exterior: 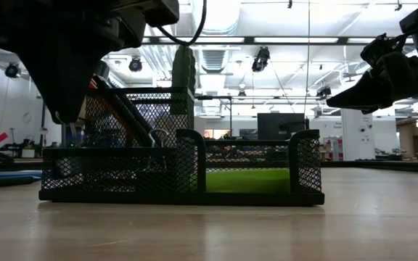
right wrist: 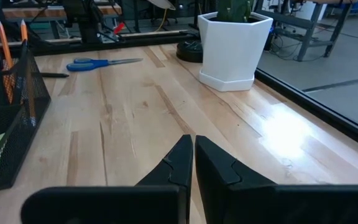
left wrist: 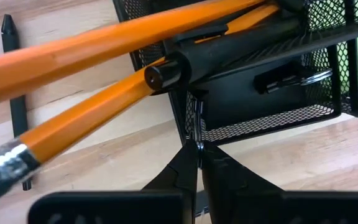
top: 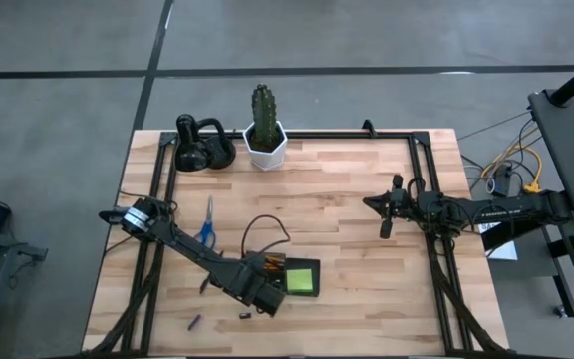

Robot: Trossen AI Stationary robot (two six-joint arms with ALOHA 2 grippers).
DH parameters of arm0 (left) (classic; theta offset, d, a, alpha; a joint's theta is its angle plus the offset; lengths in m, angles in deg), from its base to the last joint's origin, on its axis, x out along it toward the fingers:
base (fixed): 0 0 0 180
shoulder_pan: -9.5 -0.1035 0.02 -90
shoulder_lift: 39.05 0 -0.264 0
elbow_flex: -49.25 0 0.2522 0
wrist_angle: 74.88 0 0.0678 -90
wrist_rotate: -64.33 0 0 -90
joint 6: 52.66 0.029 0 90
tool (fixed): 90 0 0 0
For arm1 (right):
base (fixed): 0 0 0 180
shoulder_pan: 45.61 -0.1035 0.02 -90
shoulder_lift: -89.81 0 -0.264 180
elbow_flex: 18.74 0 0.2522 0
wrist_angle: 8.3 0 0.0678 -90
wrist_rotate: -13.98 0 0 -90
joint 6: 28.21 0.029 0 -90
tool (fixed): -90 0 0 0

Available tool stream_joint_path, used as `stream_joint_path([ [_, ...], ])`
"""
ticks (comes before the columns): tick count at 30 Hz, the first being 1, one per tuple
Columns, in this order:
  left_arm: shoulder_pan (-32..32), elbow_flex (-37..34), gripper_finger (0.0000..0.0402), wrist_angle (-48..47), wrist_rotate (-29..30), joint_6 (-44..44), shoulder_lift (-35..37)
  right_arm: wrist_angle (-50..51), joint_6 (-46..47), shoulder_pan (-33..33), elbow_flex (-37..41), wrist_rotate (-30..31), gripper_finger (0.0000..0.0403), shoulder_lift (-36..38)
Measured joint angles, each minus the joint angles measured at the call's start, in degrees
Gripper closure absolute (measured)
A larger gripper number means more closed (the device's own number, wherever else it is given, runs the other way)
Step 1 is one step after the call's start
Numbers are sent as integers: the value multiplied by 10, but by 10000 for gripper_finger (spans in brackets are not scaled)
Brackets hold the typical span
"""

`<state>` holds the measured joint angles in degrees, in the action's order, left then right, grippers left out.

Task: Pick and place office supplies into organizer
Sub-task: Put the left binder clip into the desk organizer, then put the binder clip into the desk organizer

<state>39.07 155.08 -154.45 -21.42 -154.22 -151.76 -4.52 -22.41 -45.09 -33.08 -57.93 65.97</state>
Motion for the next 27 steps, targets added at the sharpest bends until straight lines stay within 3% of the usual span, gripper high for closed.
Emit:
stream_joint_path([
  [13,-1,0,398,4,-1,5,0,3,0,0,0,0,394,0],
  [22,-3,0,347,9,-6,50,1,3,0,0,0,0,394,0],
  [27,-3,2,323,11,-46,50,9,3,0,0,0,0,394,0],
])
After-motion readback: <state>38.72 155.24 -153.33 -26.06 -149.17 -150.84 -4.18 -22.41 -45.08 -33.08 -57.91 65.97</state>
